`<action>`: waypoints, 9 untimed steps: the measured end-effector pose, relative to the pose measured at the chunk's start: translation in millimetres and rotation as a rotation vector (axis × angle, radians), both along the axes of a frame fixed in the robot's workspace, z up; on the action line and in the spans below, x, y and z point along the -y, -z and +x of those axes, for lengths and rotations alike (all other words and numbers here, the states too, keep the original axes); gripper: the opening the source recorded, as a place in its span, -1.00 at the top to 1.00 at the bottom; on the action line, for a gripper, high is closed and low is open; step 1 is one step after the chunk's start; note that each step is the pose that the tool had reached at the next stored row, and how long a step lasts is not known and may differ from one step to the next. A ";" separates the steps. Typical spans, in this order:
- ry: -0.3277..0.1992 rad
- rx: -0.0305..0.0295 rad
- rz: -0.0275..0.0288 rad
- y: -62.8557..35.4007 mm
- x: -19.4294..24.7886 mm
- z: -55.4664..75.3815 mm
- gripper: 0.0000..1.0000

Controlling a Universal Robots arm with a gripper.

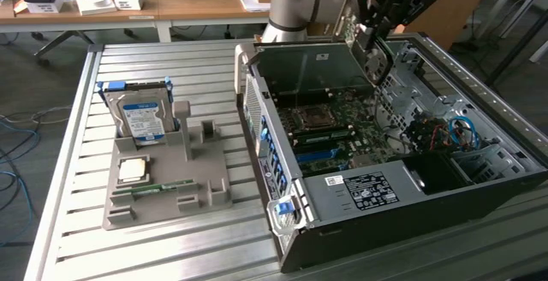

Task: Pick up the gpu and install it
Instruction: 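Pick up the gpu and move the gpu toward the slot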

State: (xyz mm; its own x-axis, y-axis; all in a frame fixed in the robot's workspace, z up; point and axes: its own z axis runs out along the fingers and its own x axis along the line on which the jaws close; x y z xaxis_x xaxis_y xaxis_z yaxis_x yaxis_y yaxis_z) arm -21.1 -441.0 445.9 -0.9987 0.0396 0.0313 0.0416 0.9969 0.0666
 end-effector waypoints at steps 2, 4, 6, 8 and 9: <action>0.000 0.0000 -0.0001 -0.1 0.0 4.0 0.47; 0.000 0.0000 0.0000 -0.1 0.0 4.0 0.47; 0.000 0.0001 0.0003 0.2 -0.1 4.0 0.47; 0.000 0.0001 0.0001 3.4 -0.1 4.0 0.47; 0.000 0.0001 -0.0001 5.1 -0.1 4.0 0.47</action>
